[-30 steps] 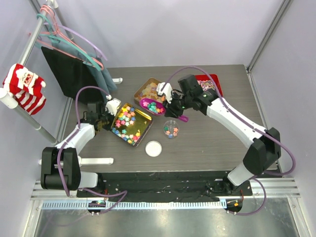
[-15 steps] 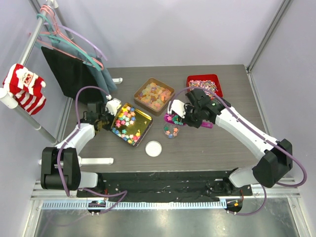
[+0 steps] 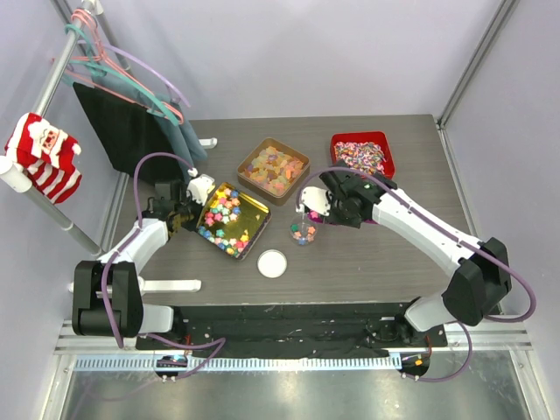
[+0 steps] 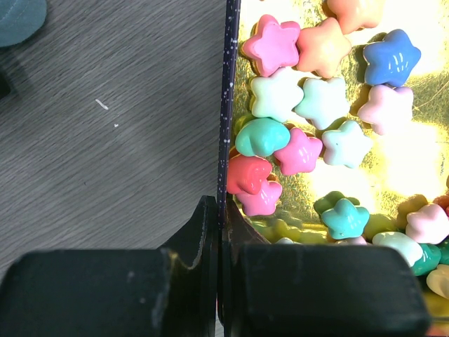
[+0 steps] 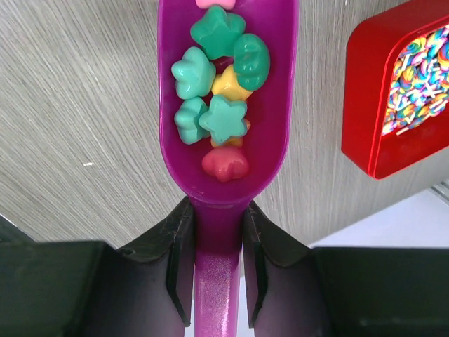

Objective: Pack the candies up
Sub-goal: Place the fake candies in the packing bottle.

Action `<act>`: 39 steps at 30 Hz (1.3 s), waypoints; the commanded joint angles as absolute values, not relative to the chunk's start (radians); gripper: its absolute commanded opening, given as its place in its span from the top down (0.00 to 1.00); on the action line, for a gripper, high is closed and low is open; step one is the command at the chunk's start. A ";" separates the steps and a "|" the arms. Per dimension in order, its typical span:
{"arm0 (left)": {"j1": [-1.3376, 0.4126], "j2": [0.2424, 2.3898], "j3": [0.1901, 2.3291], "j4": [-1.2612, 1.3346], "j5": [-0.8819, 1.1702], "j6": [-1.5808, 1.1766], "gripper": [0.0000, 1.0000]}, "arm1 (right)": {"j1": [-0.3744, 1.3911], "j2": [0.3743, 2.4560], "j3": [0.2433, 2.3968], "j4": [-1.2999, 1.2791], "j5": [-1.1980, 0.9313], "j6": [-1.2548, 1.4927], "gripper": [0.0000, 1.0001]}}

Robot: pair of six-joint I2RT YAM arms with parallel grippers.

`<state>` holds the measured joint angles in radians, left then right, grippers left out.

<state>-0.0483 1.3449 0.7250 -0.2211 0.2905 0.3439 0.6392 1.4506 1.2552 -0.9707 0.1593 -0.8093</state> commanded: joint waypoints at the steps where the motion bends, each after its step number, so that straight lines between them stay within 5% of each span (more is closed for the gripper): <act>1: -0.049 1.312 0.742 -0.137 0.328 0.322 1.00 | 0.667 1.460 1.256 -0.974 0.258 -0.830 0.99; 39: -0.049 1.325 0.742 -0.130 0.318 0.328 1.00 | 0.807 1.549 1.367 -1.023 0.482 -0.887 0.99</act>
<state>-0.0483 1.3453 0.7250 -0.2207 0.2874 0.3443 0.8017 1.5784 1.3117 -1.0317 0.4599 -0.8707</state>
